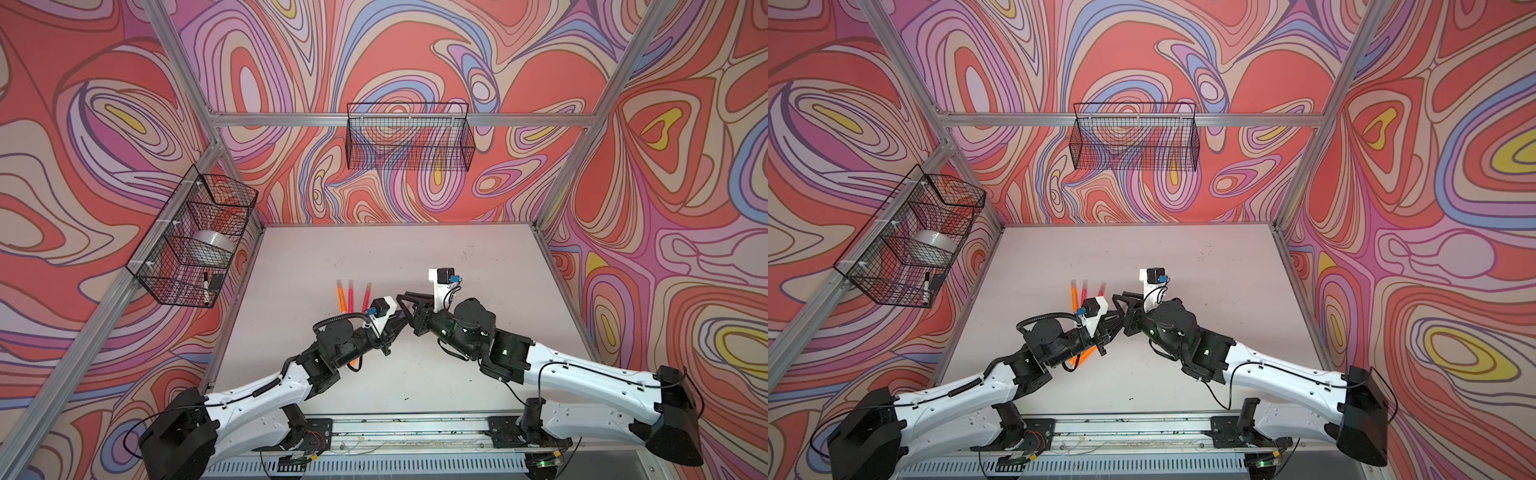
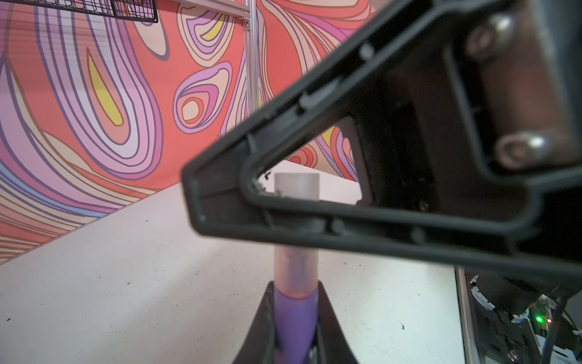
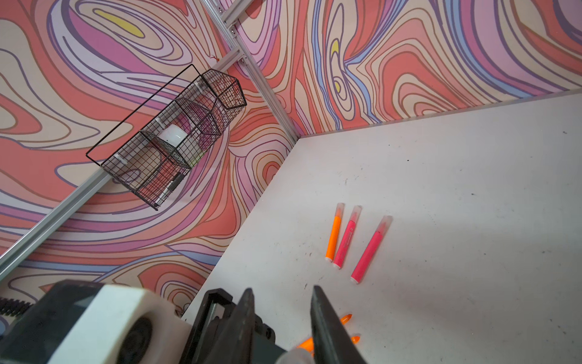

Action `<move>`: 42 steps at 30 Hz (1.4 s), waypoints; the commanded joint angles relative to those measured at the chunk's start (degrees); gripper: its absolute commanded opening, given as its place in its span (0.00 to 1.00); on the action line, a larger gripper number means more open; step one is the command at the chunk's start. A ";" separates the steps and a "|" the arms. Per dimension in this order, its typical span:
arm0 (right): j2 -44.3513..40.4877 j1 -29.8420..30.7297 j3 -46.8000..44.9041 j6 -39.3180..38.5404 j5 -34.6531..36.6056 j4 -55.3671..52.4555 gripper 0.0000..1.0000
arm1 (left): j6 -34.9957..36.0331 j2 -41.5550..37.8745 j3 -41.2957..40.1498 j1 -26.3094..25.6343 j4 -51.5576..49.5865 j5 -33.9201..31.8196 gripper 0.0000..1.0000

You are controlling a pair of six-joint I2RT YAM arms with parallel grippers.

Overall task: Insert pens into pen caps
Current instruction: Put on the pen cap to the pen.

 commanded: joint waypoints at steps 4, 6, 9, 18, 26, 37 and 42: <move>1.54 0.22 1.44 -0.12 -1.08 -0.65 0.08 | 1.48 0.71 0.24 -0.12 1.35 -1.17 0.00; 2.02 0.35 -0.36 0.93 -1.11 0.84 0.01 | 1.10 0.86 0.82 -0.12 1.02 -4.68 0.00; 2.84 1.20 -5.47 2.64 0.35 5.94 0.00 | 1.03 1.51 1.80 -0.10 0.87 -9.02 0.00; 7.09 6.85 -11.68 3.71 3.45 13.46 0.00 | 1.53 2.20 5.10 0.06 1.27 -15.72 0.00; 9.56 10.31 -14.85 4.15 3.17 19.57 0.00 | -4.57 1.56 9.71 6.52 1.39 -9.56 0.00; 11.58 11.15 -17.57 2.35 -3.08 28.35 0.00 | -12.52 -1.49 9.34 14.13 3.61 0.50 0.00; 10.70 11.19 -18.70 -0.27 -7.87 31.54 0.00 | -16.50 -1.81 8.41 17.64 6.51 6.74 0.00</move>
